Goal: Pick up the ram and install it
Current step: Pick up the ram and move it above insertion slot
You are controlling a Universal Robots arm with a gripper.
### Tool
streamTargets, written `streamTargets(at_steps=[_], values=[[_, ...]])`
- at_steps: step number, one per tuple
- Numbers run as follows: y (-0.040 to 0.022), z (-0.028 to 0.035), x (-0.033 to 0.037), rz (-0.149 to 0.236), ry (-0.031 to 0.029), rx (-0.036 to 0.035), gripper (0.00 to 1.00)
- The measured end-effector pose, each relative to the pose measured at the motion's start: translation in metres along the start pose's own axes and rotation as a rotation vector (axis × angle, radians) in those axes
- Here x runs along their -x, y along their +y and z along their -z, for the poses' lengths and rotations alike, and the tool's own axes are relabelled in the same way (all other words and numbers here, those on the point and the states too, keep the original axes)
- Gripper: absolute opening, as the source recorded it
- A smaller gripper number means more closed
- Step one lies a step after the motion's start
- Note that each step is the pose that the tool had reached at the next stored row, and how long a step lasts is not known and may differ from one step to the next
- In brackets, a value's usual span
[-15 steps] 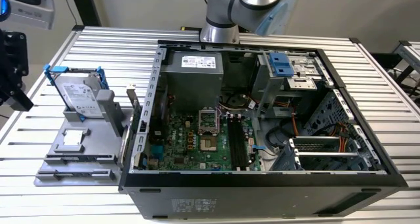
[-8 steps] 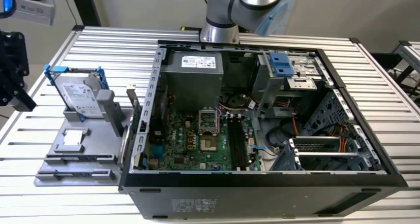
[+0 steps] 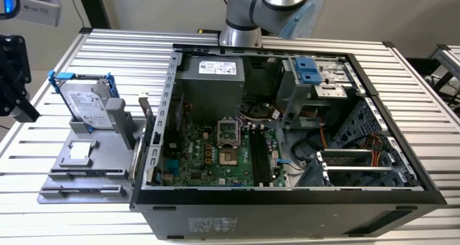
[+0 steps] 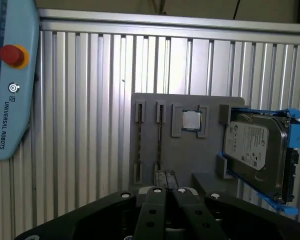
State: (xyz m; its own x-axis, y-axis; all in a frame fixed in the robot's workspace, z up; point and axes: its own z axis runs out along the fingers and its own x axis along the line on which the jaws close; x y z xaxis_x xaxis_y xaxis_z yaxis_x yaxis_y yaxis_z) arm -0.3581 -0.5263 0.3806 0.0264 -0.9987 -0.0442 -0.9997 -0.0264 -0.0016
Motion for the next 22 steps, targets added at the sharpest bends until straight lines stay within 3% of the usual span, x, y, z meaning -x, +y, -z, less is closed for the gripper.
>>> streamTargets(at_steps=[6, 7, 22], values=[[0.0, 0.0, 0.0, 0.0, 0.0, 0.0, 0.0], [0.0, 0.0, 0.0, 0.0, 0.0001, 0.0, 1.0], [0.0001, -0.0015, -0.0001, 0.0, -0.0002, -0.0005, 1.0]])
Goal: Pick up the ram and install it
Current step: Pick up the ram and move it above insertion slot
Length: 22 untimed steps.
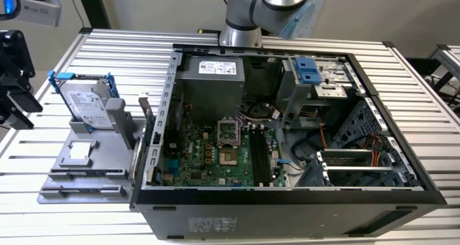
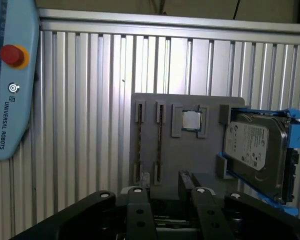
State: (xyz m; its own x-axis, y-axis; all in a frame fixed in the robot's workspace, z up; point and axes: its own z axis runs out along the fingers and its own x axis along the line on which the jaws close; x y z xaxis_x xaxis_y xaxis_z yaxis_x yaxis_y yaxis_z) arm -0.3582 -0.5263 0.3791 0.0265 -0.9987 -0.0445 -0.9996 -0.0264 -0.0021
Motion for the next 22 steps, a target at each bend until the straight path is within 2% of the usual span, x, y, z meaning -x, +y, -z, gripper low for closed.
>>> streamTargets(at_steps=[13, 22], values=[[0.0, -0.0224, -0.001, 0.0, 0.0004, 0.0006, 1.0], [0.0, -0.0248, -0.0011, 0.0, 0.0002, 0.001, 1.0]])
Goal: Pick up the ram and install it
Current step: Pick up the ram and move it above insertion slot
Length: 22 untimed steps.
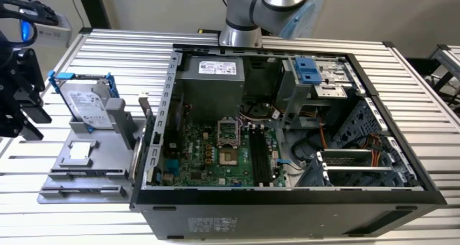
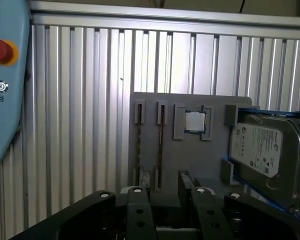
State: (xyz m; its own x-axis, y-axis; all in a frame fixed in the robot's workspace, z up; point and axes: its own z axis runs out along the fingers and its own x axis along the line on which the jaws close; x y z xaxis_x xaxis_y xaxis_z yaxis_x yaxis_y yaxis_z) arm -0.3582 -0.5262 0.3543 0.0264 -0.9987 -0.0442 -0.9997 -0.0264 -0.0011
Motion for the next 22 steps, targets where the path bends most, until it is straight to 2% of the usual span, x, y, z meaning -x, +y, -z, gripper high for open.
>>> streamTargets(at_steps=[7, 17, 22], values=[[0.0, -0.0058, -0.0003, 0.0, 0.0001, 0.0006, 1.0], [-0.0012, -0.0233, -0.0011, 0.0, 0.0001, 0.0006, 1.0], [-0.0015, -0.0286, -0.0013, 0.0, 0.0001, 0.0006, 1.0]])
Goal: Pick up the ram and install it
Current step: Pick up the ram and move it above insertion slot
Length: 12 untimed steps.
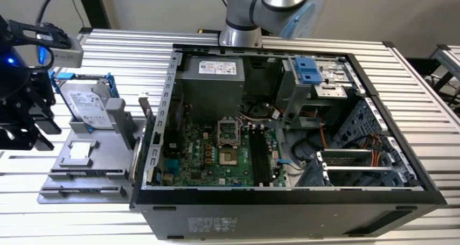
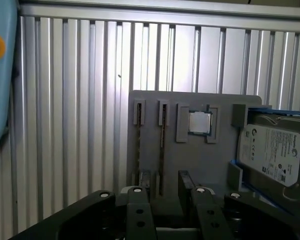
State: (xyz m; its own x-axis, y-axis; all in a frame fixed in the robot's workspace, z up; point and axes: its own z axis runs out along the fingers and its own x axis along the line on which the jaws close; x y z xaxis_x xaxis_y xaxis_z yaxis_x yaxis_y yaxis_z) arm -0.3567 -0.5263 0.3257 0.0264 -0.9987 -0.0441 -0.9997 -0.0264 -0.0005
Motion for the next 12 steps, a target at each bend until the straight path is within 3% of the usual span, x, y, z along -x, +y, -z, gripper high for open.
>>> streamTargets(at_steps=[12], values=[[0.0, -0.0015, -0.0001, 0.0, 0.0, 0.0, 1.0]])
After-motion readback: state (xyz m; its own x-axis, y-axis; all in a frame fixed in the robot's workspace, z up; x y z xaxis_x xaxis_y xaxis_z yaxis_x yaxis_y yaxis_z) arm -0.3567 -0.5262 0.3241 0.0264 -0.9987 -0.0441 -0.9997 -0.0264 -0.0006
